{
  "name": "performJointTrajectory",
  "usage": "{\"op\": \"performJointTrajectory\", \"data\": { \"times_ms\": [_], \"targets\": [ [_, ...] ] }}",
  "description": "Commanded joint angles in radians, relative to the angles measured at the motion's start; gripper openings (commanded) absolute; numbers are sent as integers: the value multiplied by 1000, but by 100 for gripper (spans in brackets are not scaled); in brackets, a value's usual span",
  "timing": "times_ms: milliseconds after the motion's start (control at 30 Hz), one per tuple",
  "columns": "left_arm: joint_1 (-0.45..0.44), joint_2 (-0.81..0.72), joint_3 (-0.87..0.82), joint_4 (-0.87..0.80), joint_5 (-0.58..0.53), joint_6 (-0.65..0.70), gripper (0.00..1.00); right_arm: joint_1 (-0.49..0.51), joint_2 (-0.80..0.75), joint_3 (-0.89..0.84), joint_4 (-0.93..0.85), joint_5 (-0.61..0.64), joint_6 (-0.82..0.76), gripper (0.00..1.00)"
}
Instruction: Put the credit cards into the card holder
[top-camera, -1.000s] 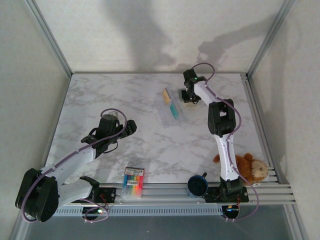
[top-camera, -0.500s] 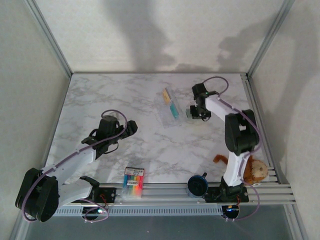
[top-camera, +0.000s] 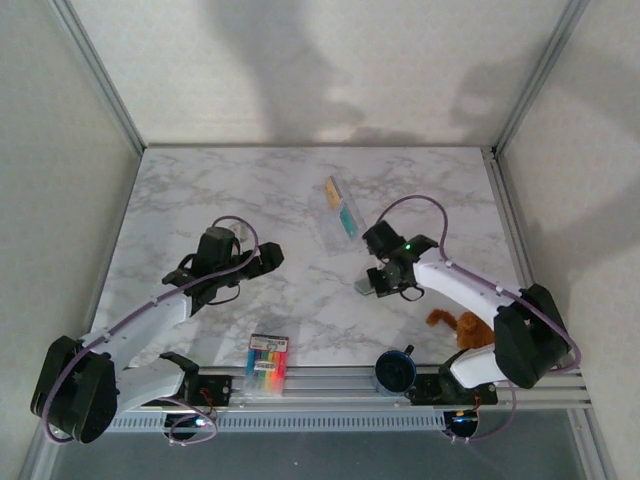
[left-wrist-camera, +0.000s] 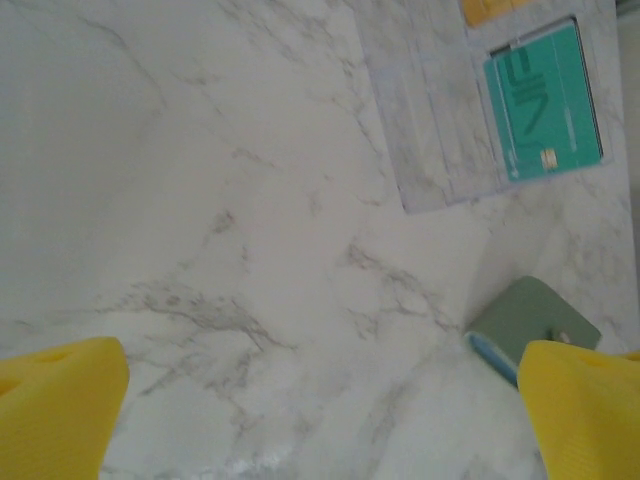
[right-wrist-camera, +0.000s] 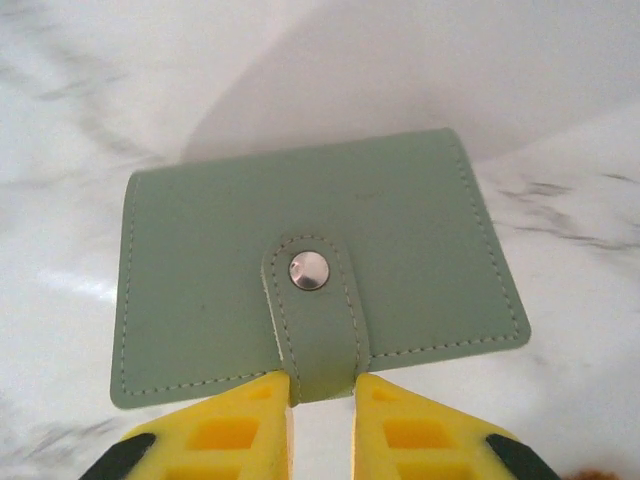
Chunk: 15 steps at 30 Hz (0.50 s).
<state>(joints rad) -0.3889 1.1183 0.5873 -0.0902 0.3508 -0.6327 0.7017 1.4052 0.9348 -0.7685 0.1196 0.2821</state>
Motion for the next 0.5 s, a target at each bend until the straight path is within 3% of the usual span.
{"op": "performJointTrajectory", "data": {
  "times_ms": [0,167,300,367,467],
  "targets": [
    [7,-8,10,-48,103,1,100,111,-13,20,25,-14,-32,18],
    [53,-73,-30,-79,117,-53,100,243,131,128,131,-74,-140,17],
    [85,-206,-79,-131,30,-100,100,268,259,239,159,-90,-118,16],
    [91,-259,-101,-122,43,-109,100,269,254,243,147,-89,-84,24],
    [91,-284,-124,-86,107,-90,100,227,199,200,83,27,59,32]
  ]
}}
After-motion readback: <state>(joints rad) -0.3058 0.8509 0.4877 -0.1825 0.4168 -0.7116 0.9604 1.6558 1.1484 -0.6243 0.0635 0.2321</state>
